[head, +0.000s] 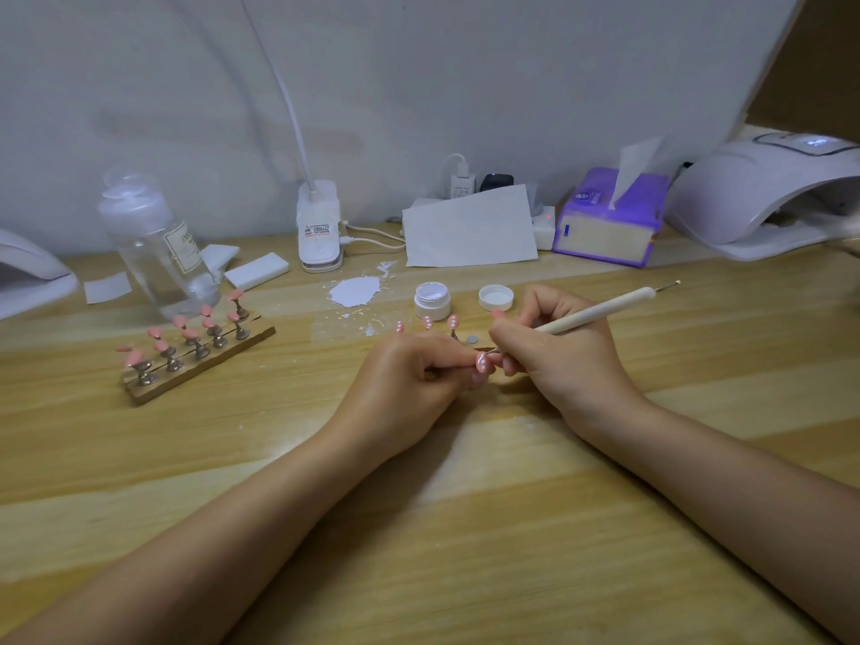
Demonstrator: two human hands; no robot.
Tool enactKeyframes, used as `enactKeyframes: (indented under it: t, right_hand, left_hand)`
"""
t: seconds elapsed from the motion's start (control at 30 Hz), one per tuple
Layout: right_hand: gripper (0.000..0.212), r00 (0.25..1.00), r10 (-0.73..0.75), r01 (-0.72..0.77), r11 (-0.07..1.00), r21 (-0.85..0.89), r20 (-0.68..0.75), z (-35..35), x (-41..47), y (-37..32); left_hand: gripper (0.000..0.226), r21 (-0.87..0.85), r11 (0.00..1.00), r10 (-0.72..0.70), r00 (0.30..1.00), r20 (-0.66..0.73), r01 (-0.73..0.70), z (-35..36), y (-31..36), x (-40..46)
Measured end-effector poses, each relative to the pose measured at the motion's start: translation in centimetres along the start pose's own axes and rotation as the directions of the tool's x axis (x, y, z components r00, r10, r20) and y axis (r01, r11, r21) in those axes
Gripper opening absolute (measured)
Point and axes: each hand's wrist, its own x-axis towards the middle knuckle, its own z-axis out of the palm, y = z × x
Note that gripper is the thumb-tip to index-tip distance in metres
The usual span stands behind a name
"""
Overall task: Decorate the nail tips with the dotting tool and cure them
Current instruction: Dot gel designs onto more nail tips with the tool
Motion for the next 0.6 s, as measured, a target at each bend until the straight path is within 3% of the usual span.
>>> enactKeyframes:
  t: [0.6]
  right_hand:
    - [0.04,1.0,0.001,-0.001,1.0,0.003,-0.02,-0.04,0.02,0.2]
  left_hand:
    - [0.011,0.002,1.0,0.004,1.0,-0.007,-0.004,0.07,-0.07,0.01]
